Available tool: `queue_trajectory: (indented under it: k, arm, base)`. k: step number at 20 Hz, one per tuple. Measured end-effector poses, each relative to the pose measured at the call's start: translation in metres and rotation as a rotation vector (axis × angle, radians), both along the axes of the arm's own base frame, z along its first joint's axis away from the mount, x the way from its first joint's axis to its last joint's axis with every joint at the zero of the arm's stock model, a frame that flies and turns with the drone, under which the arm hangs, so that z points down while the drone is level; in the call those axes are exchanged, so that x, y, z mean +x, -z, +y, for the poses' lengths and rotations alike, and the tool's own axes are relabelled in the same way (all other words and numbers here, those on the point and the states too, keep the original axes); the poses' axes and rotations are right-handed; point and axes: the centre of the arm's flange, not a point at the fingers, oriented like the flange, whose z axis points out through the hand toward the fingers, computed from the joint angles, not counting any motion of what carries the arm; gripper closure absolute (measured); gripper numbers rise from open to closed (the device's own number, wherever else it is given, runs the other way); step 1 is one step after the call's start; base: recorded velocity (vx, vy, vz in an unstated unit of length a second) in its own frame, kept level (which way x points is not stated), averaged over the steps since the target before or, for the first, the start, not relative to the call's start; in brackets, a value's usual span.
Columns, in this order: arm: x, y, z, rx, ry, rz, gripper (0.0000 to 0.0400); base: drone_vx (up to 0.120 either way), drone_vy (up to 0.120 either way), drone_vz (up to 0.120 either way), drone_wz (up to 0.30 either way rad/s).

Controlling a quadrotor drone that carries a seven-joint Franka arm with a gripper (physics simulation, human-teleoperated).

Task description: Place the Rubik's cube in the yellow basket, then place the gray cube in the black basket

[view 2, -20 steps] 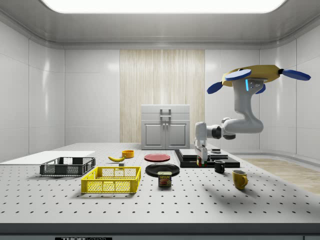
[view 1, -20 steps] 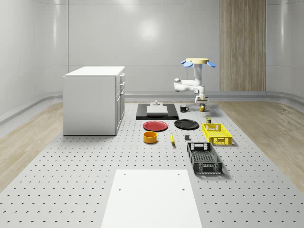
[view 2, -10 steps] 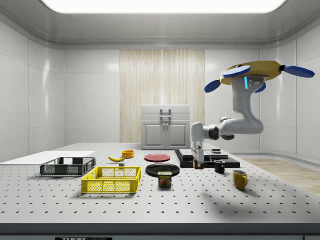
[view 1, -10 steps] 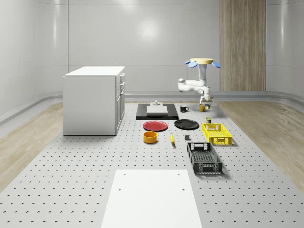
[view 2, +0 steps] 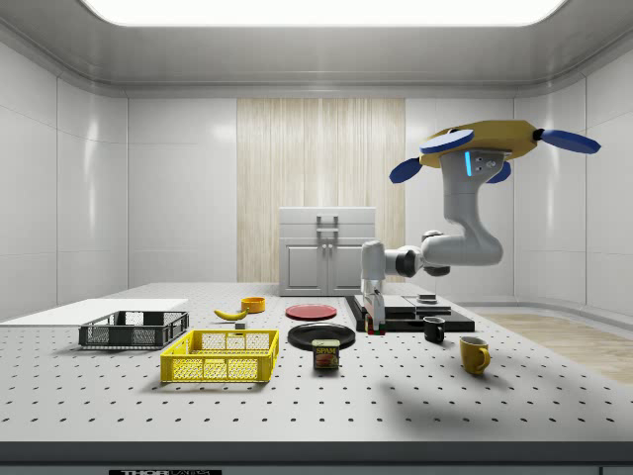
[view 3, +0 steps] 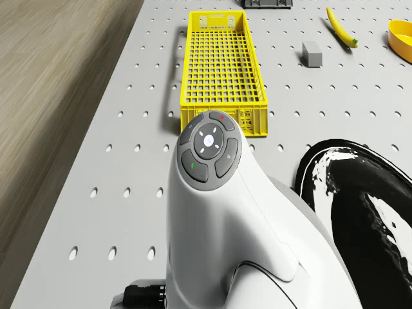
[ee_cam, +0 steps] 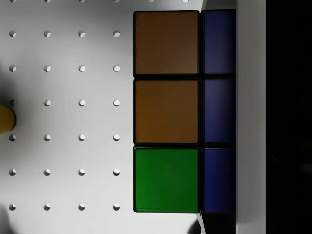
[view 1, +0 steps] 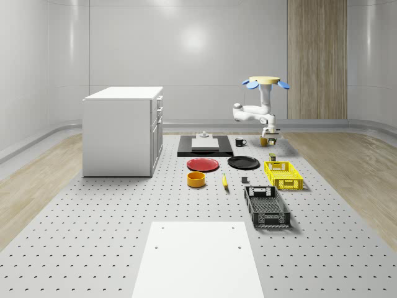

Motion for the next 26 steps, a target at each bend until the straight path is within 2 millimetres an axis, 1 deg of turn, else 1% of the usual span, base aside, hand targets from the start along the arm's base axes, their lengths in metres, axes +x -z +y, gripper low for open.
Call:
queue_trajectory:
  k: [26]
  arm:
    - [0.0000,0.0000,0.0000,0.000,0.000,0.000,0.0075]
  base:
    - [0.120,0.000,0.000,0.000]
